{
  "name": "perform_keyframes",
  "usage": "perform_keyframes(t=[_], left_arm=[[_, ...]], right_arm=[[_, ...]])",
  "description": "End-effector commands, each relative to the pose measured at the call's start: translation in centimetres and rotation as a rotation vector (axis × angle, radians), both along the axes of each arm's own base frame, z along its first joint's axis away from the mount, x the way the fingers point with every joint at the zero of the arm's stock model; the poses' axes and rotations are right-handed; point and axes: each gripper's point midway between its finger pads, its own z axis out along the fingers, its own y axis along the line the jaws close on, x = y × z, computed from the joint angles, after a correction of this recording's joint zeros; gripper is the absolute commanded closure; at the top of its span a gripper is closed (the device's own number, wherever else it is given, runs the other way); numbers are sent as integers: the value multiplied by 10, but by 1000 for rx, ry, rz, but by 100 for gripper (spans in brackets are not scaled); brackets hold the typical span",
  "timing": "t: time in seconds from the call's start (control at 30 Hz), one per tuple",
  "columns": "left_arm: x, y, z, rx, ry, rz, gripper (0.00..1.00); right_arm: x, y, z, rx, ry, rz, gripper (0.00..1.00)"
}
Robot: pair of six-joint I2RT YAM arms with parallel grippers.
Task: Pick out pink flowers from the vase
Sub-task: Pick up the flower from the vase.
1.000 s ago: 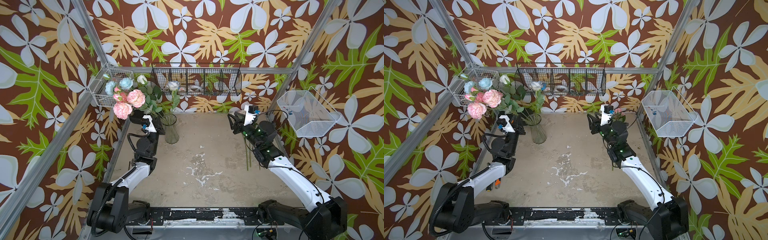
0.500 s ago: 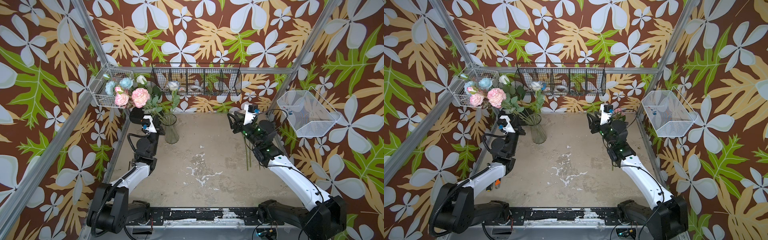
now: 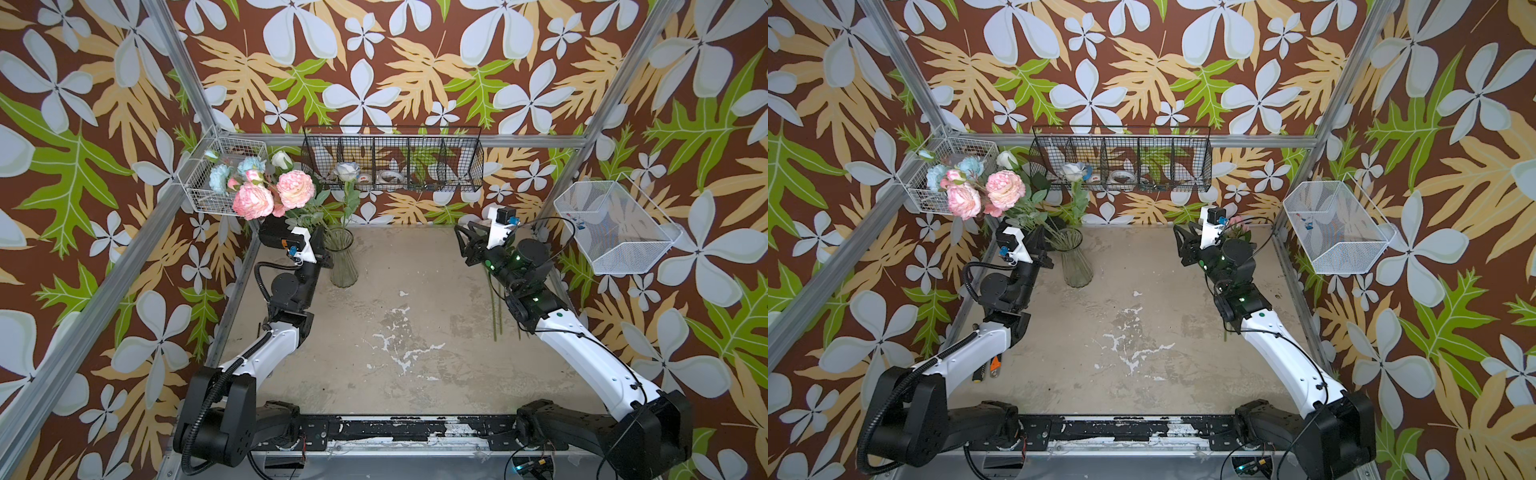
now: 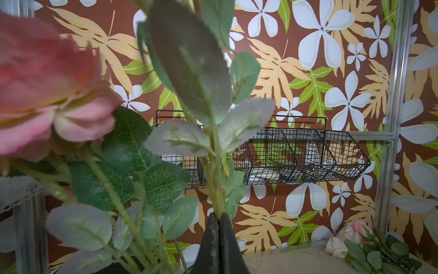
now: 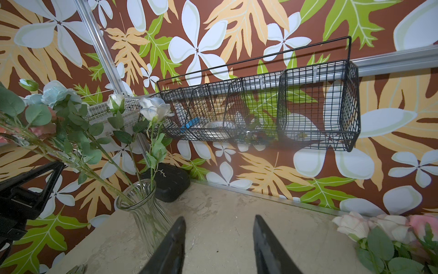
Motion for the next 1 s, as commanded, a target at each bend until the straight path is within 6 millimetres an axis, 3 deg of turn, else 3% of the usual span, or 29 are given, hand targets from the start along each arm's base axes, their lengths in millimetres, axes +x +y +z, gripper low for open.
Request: perform_keyframes(t=[0.0, 0.37, 0.67, 0.97], left_arm=[[-5, -11, 18, 32, -63, -55, 100], [-12, -31, 53, 102, -108, -158, 100], [-18, -36, 90, 116, -149, -187, 100], [-22, -46, 141, 127, -158, -256, 100]], right_arm=[[0, 2, 6, 14, -17, 10, 54], [1, 13, 4, 16, -10, 70, 53], [-6, 66, 10, -51, -45, 306, 53], [1, 93, 39, -24, -46, 390, 53]])
